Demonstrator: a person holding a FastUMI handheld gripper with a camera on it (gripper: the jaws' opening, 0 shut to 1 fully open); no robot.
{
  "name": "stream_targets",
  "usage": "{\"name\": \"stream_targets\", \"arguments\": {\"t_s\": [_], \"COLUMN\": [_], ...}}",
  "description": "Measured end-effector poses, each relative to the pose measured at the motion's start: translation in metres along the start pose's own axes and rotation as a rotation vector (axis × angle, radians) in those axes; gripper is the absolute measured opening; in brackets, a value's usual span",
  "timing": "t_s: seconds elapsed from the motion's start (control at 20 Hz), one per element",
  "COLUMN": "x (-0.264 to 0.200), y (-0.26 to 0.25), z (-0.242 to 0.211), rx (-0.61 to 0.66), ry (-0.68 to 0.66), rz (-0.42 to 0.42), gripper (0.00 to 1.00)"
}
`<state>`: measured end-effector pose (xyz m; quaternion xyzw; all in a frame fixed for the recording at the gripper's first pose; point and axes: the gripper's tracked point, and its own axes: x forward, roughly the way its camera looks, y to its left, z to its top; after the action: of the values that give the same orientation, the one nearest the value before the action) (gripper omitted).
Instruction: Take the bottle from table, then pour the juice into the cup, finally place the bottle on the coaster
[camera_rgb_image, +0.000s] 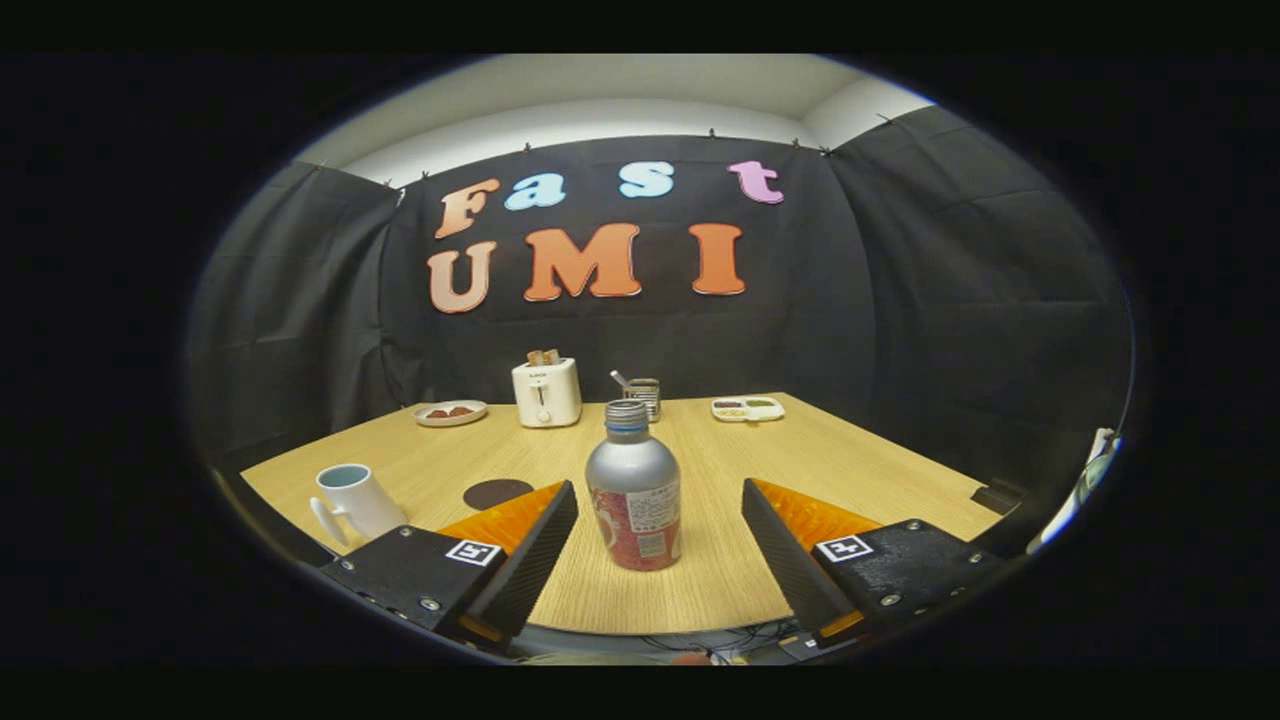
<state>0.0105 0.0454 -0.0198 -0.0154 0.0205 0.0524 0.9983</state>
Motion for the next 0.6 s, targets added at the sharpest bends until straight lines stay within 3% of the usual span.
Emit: {"name": "stream_targets", "arguments": {"t_s": [0.6], "x": [0.041], "y": [0.012], "z": [-0.032], "rx": [-0.033], "ry": [0.055], "rz": [0.010], "gripper": [0.99]}}
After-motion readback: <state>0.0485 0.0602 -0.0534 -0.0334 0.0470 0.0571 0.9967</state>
